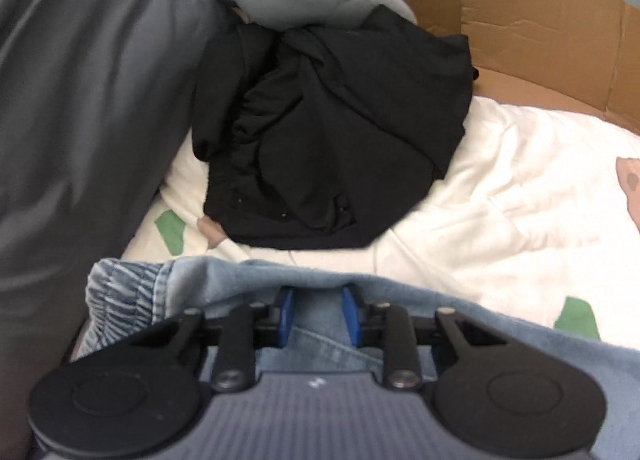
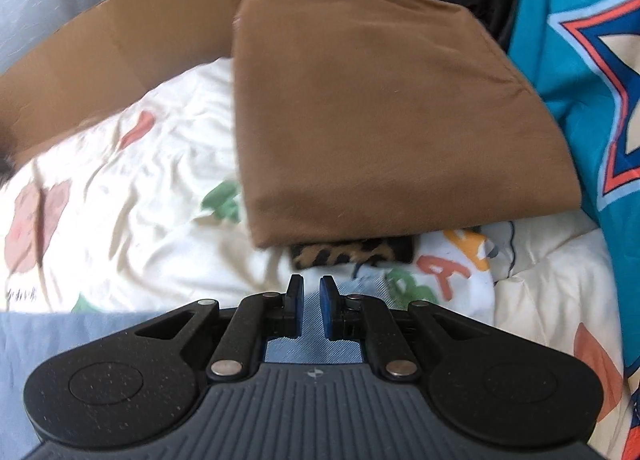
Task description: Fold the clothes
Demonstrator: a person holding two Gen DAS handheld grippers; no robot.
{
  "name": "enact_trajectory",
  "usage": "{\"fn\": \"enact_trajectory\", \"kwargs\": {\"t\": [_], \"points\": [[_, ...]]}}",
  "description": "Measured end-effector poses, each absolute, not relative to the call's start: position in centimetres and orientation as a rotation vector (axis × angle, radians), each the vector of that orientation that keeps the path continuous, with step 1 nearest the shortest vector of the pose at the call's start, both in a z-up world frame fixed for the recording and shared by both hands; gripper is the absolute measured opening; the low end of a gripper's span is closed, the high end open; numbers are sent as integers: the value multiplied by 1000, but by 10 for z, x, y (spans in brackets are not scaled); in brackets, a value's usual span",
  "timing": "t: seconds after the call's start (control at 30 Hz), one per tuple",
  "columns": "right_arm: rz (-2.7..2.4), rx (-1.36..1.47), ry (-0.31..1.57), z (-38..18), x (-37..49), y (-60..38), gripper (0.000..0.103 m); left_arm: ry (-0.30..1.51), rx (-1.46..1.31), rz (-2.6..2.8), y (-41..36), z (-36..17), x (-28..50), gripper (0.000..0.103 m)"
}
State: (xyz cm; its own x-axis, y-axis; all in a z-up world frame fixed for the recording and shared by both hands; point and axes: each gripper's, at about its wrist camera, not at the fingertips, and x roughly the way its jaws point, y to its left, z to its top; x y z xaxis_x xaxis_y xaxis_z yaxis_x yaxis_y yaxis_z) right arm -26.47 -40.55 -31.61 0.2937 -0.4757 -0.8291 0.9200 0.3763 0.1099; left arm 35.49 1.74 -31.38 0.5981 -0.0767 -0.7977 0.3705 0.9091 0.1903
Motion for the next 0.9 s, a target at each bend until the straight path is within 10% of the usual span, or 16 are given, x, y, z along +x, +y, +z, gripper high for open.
{"fn": "enact_trajectory", "kwargs": {"t": [0.9], "points": [[-943,759,971,-359,-263,-387,14,1223,188,-162,92,-262,372,16]]}}
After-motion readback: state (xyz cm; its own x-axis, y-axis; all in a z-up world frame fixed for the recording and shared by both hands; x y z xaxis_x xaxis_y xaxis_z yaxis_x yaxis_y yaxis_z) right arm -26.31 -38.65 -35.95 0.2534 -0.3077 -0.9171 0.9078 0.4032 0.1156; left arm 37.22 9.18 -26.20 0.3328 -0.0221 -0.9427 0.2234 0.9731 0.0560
